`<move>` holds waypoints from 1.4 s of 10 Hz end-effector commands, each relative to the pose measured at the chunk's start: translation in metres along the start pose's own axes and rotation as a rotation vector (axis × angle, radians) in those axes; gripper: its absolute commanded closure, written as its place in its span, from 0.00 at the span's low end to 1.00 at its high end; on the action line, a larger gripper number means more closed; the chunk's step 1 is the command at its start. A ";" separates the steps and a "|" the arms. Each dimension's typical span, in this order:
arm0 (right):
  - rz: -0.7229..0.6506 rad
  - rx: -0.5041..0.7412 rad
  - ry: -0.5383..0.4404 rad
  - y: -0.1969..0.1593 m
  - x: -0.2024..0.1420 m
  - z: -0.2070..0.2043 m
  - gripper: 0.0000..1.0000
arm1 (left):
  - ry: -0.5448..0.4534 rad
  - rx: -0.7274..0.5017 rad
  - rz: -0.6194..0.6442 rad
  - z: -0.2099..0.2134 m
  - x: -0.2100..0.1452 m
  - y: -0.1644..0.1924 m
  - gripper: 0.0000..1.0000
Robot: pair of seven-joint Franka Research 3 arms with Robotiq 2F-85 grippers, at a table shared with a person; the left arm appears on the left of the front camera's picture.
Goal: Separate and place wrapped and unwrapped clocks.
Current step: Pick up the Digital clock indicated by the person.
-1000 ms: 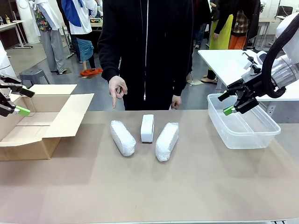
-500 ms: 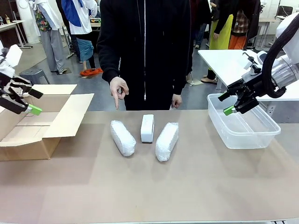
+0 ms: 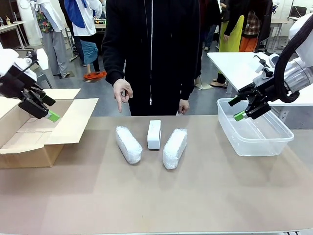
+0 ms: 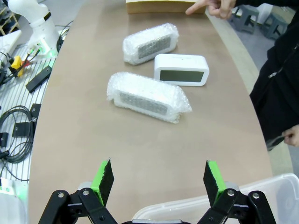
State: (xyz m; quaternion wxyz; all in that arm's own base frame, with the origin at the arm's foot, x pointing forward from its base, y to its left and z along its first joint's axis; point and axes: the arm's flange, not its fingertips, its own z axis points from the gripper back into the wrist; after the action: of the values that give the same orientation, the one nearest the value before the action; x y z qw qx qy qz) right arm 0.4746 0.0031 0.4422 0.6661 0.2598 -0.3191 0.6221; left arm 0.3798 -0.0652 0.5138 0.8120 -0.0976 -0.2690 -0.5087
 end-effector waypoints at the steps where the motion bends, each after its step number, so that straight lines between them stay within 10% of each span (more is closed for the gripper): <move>1: 0.002 -0.002 -0.031 -0.001 -0.001 -0.002 0.00 | 0.034 0.020 -0.040 -0.013 0.011 -0.002 0.00; 6: 0.002 -0.002 -0.031 -0.001 -0.001 -0.002 0.00 | 0.029 0.108 -0.303 -0.065 0.054 0.009 0.00; 14: 0.002 -0.002 -0.031 -0.001 -0.001 -0.002 0.00 | 0.073 -0.245 -0.837 -0.121 0.097 0.022 0.00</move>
State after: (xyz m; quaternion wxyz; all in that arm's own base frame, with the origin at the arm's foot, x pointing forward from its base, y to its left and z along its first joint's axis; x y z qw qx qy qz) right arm 0.4744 0.0033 0.4419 0.6658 0.2609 -0.3186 0.6222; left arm 0.4599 -0.1808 0.4677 0.5525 -0.0475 -0.1978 -0.8083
